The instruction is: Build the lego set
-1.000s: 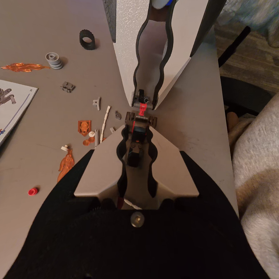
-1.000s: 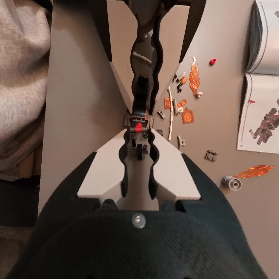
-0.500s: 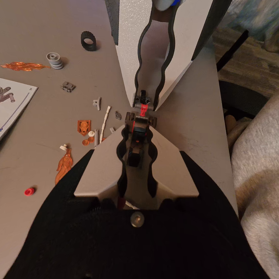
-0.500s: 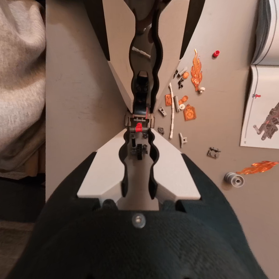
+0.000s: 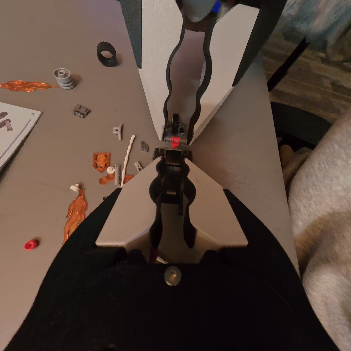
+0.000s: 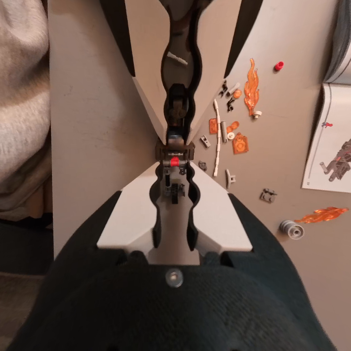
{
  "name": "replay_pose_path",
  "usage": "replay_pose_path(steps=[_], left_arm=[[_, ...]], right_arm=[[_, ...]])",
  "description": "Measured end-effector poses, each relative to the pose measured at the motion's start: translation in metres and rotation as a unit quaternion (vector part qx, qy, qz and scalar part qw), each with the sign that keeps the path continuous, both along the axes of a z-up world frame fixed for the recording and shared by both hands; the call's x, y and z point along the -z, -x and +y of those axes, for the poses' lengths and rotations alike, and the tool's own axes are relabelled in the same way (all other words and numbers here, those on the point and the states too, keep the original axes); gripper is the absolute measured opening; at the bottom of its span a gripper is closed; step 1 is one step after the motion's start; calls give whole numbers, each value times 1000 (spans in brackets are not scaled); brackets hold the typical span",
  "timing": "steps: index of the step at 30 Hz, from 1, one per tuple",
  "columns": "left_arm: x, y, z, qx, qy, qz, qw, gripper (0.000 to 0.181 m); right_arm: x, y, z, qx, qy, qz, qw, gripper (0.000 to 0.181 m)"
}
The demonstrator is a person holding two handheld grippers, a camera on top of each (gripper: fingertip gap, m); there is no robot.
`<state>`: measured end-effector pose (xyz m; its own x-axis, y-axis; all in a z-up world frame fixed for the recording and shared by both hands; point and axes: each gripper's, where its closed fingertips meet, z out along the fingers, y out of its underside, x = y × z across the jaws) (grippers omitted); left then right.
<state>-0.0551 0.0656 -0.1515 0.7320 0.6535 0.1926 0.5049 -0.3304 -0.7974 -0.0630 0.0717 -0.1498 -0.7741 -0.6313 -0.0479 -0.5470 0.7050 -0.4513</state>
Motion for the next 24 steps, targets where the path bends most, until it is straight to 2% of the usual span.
replay_pose_path(steps=[3, 7, 9, 12, 16, 24], left_arm=[[0, -1, 0, 0, 15, 14, 1000, 18], [0, -2, 1, 2, -3, -2, 1000, 18], [-2, -4, 1, 5, -14, -10, 1000, 30], [-6, -5, -3, -5, -19, -6, 1000, 36], [3, -8, -10, -10, 30, -9, 999, 42], [16, -18, -11, -3, 54, -30, 998, 34]], right_arm=[[0, 0, 0, 7, 5, -17, 1000, 22], [0, -1, -1, 11, 11, -30, 999, 22], [-1, -3, -1, 10, 15, -31, 999, 22], [-1, -5, 0, 11, 19, -38, 999, 22], [-4, -7, 0, 14, 26, -49, 998, 22], [-7, -12, 0, 18, 40, -58, 997, 23]])
